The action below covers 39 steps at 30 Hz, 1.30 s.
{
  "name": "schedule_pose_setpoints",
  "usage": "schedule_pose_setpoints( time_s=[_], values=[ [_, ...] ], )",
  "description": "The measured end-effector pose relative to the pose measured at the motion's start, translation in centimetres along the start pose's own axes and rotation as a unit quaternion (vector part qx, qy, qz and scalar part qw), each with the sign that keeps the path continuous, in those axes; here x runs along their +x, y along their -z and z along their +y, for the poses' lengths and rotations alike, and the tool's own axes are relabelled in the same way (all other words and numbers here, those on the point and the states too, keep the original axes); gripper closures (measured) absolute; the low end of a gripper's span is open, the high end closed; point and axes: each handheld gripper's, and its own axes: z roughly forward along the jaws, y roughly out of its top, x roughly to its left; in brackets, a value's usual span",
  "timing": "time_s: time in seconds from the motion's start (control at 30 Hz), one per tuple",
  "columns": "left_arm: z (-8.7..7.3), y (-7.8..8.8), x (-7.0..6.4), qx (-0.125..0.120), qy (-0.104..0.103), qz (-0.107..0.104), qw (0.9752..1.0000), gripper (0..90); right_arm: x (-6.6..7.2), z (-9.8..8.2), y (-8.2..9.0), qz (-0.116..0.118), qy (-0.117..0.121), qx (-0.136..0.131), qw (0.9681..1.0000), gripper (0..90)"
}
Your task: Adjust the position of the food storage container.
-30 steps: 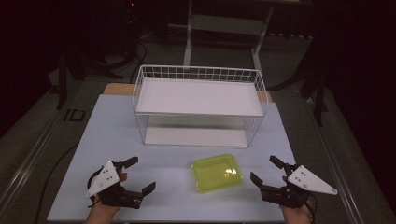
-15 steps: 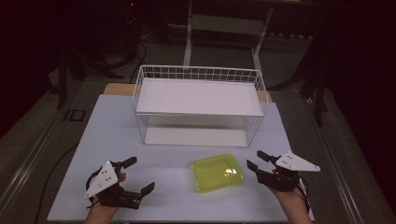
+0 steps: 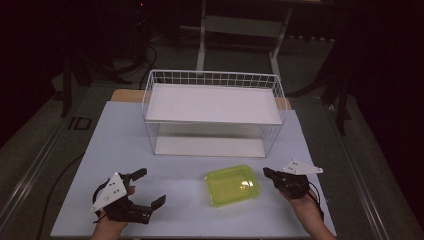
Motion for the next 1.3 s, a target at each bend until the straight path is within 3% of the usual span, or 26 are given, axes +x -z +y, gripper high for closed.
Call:
schedule_pose_setpoints(
  time_s=[0.47, 1.3],
  values=[
    [-0.1, -0.4, -0.1, 0.004, -0.001, -0.009, 1.0000, 0.0, 0.6, -1.8, -1.3, 0.024, 0.008, 0.032, 0.9992, 89.9],
    [-0.2, -0.8, -0.1, 0.012, -0.001, -0.021, 0.9997, 0.1, 4.4, -0.3, -2.8, 0.092, 0.035, 0.051, 0.9938, 90.0]
  ],
)
